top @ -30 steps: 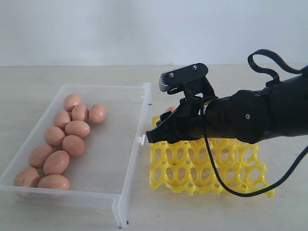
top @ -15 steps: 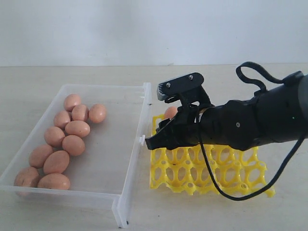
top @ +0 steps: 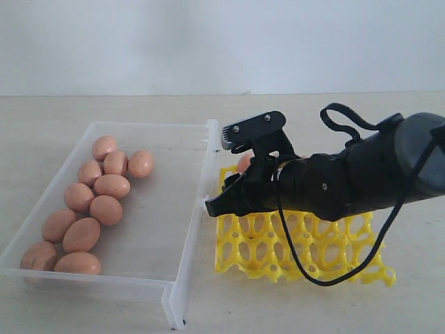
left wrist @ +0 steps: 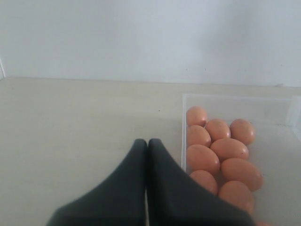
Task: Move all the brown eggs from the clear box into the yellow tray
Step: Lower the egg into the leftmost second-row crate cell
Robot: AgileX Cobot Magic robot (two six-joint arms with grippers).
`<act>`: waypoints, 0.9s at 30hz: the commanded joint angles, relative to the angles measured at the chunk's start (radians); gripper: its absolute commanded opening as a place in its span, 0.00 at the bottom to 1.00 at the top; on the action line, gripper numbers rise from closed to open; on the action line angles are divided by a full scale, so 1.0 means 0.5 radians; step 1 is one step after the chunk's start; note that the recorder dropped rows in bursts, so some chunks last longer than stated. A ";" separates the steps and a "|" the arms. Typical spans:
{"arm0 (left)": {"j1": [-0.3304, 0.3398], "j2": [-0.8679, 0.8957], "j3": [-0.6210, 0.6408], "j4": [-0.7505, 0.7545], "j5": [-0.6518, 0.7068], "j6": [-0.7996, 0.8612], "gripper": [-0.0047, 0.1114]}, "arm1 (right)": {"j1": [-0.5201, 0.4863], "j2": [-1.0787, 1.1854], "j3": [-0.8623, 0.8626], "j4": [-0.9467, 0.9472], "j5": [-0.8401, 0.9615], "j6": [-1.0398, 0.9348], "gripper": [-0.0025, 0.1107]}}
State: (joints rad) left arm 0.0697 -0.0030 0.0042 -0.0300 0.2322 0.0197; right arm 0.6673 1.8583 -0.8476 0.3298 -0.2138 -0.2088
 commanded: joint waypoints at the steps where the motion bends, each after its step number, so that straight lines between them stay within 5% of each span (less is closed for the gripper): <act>1: 0.002 0.006 -0.008 -0.011 0.000 0.001 0.00 | 0.001 0.028 -0.006 -0.004 0.002 -0.019 0.02; 13: 0.002 0.006 -0.008 -0.011 0.000 0.001 0.00 | 0.001 0.032 -0.006 -0.004 0.055 -0.019 0.04; 23: 0.002 0.006 -0.008 -0.011 0.000 0.001 0.00 | 0.001 -0.014 -0.006 0.012 0.142 0.077 0.44; 27: 0.002 0.006 -0.008 -0.011 0.000 0.001 0.00 | 0.001 -0.028 -0.006 0.031 0.142 0.091 0.46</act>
State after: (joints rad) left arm 0.0697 -0.0030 0.0042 -0.0300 0.2322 0.0197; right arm 0.6673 1.8583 -0.8547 0.3417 -0.1675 -0.1711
